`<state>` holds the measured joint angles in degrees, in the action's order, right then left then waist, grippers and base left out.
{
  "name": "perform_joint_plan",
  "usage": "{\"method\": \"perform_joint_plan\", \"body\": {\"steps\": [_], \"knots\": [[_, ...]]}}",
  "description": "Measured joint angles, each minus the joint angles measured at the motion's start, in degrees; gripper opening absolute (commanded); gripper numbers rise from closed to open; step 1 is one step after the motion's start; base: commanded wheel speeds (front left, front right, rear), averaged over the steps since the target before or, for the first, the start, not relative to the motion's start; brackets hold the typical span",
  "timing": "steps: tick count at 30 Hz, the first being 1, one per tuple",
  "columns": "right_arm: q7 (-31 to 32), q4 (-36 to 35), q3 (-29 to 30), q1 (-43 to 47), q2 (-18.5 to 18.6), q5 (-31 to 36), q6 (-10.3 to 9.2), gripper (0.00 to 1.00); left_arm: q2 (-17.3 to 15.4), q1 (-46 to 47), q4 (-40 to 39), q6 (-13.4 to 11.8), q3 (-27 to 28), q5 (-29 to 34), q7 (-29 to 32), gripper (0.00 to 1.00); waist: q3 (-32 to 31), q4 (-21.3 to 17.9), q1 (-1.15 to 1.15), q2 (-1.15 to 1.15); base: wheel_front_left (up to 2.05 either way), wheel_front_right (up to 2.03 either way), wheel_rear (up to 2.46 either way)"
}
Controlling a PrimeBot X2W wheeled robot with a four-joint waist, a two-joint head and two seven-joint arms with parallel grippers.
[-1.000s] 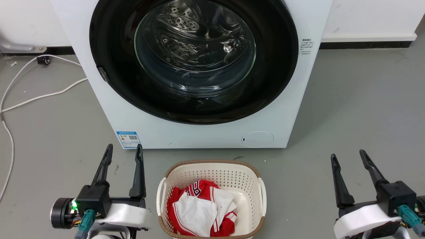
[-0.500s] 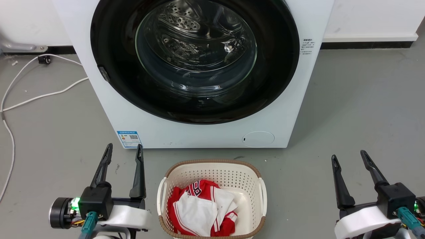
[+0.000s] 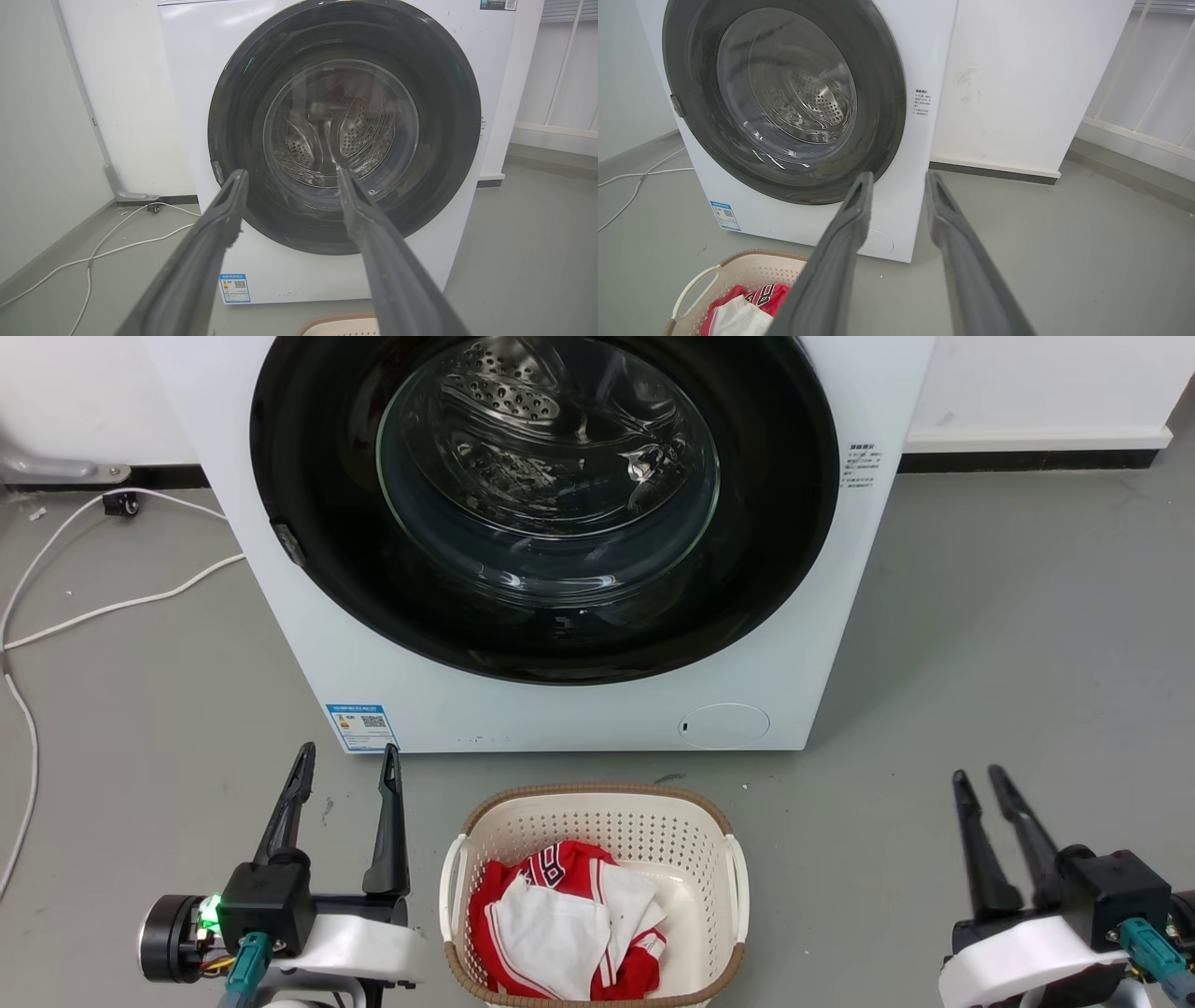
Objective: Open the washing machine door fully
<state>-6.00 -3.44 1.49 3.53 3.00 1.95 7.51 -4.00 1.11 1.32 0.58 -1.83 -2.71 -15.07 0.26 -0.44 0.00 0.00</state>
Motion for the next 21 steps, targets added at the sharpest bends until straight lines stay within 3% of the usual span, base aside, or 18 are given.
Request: {"method": "perform_joint_plan", "body": {"steps": [5, 9, 16, 21], "knots": [[0.25, 0.35, -0.46, 0.01, -0.01, -1.34, 0.00, 0.00, 0.20, 0.00, 0.01, 0.07, 0.11, 0.00, 0.00, 1.00, 0.06, -0.01, 0.00, 0.00, 0.00, 0.00, 0.00], [-0.40, 0.73, -0.58, -0.09, -0.02, -7.23, 0.00, 0.00, 0.31, 0.00, 0.03, 0.19, 0.19, 0.00, 0.00, 1.00, 0.11, 0.03, 0.00, 0.00, 0.00, 0.00, 0.00], [-2.66, 3.41, -2.71, -1.52, -0.10, -37.89, -0.01, 0.00, 0.47, 0.00, 0.20, 0.19, 0.32, 0.04, 0.00, 1.00, 0.08, -0.01, 0.00, 0.00, 0.00, 0.00, 0.00], [-4.33, 5.43, -2.89, -3.96, -0.10, -66.15, -0.02, 0.00, 0.55, 0.11, 0.20, 0.18, 0.33, 0.03, 0.00, 1.00, 0.62, -0.02, 0.00, 0.00, 0.00, 0.00, 0.00]]}}
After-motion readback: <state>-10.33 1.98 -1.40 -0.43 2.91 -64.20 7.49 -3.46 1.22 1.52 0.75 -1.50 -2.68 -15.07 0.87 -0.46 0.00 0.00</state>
